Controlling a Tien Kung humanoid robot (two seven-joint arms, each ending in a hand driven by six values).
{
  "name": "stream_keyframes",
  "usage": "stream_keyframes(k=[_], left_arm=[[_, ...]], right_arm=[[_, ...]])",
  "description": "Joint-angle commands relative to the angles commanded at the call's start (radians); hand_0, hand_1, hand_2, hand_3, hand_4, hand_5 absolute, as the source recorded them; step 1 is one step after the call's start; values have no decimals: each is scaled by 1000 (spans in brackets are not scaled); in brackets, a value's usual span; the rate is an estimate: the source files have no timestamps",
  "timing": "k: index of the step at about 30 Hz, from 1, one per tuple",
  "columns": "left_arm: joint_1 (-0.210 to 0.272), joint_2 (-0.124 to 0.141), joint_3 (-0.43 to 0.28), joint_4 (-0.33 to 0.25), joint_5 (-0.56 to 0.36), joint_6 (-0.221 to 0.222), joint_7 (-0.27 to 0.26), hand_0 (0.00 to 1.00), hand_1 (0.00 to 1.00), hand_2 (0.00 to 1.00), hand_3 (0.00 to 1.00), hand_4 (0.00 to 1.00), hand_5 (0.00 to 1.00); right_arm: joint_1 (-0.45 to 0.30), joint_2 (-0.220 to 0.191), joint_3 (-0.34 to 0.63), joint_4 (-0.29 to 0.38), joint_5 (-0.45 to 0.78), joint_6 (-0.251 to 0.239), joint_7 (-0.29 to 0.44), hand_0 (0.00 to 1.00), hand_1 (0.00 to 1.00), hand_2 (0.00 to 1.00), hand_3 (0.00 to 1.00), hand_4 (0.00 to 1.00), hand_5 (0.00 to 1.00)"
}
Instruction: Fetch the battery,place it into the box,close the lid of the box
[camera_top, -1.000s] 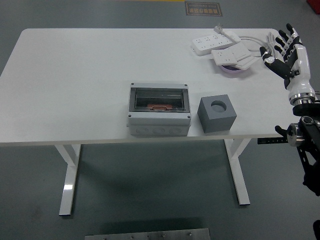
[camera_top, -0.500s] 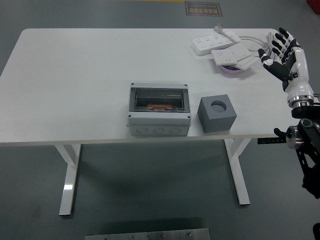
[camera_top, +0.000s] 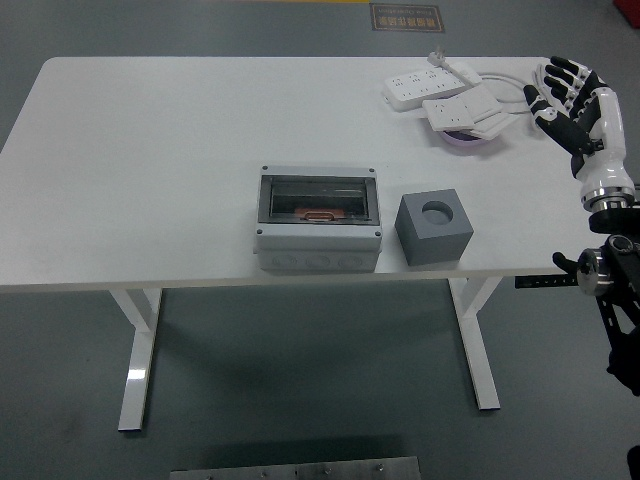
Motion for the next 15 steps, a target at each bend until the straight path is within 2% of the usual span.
stream_keyframes(k=[15], left_arm=[[2,5,45,5,-76,16,-47,670,723,672,679,784,520]], right_arm=[[-3,0,-8,34,-16,6,-31,856,787,750,700,825,200]])
